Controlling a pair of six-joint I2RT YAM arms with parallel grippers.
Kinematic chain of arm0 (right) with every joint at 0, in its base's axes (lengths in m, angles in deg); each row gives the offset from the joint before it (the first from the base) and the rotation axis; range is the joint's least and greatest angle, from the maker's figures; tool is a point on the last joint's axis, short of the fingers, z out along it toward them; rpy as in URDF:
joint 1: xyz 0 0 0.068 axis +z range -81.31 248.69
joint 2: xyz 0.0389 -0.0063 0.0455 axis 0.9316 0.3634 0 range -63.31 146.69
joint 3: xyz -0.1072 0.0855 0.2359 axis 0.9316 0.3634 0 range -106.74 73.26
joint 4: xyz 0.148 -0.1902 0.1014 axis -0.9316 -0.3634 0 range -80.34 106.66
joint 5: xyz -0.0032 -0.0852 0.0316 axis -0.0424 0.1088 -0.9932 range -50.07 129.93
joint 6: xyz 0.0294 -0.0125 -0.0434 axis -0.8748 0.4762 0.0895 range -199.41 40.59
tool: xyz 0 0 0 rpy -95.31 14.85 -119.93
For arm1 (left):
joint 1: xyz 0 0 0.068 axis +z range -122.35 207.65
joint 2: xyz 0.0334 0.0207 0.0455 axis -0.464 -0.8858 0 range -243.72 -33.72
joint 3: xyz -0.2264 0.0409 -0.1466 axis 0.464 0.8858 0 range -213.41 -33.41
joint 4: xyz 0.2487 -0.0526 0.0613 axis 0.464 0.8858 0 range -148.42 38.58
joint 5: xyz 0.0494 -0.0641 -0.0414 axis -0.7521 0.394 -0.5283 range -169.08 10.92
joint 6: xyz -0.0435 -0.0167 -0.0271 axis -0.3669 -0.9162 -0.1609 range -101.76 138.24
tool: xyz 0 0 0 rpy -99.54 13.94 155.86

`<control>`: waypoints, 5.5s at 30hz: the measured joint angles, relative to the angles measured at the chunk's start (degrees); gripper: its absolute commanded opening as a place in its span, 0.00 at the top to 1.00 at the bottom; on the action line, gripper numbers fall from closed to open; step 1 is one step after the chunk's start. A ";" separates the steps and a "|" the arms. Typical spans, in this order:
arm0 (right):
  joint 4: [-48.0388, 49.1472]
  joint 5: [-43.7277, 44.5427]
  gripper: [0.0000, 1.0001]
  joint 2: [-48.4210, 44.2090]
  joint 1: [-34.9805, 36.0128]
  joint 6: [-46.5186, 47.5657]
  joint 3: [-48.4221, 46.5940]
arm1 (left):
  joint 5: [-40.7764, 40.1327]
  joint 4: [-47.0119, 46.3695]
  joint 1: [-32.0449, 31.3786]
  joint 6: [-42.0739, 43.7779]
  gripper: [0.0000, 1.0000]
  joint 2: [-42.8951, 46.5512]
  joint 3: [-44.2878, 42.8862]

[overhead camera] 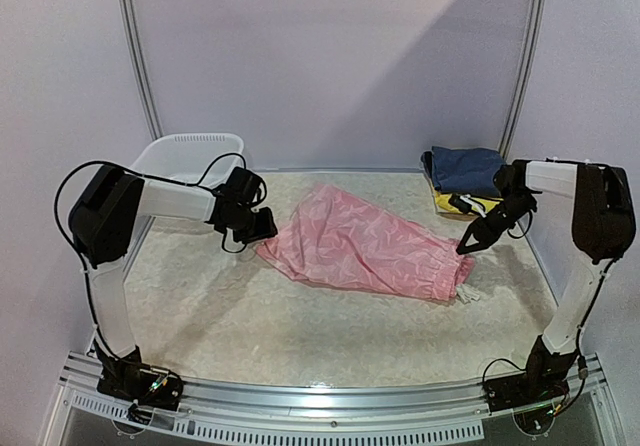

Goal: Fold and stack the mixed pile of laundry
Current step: Smooth out the rectangle-folded shorts at the center of the board.

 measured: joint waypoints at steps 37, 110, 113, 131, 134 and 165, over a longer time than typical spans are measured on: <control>2.14 1.66 0.68 11.30 0.00 -3.15 -2.38 | -5.81 5.68 0.42 4.17 1.00 9.73 7.41; -5.22 -8.76 0.01 17.27 9.88 -15.58 -9.73 | -4.79 -0.35 -40.52 31.28 0.36 -17.66 -30.64; -4.92 -8.74 0.01 15.87 7.56 -16.98 -9.64 | -5.33 -0.11 -41.44 31.78 0.36 -17.29 -31.19; 21.99 -9.27 0.21 -24.85 -7.56 -30.25 14.97 | -7.19 10.32 -41.03 28.83 0.73 -34.45 -52.94; 19.74 -12.68 0.32 -20.92 -7.56 -28.13 13.92 | -6.27 10.32 -40.35 25.75 0.88 -35.71 -55.15; 20.24 17.03 0.30 -23.82 35.58 1.95 21.53 | -7.61 0.98 -17.27 13.51 0.46 5.27 1.95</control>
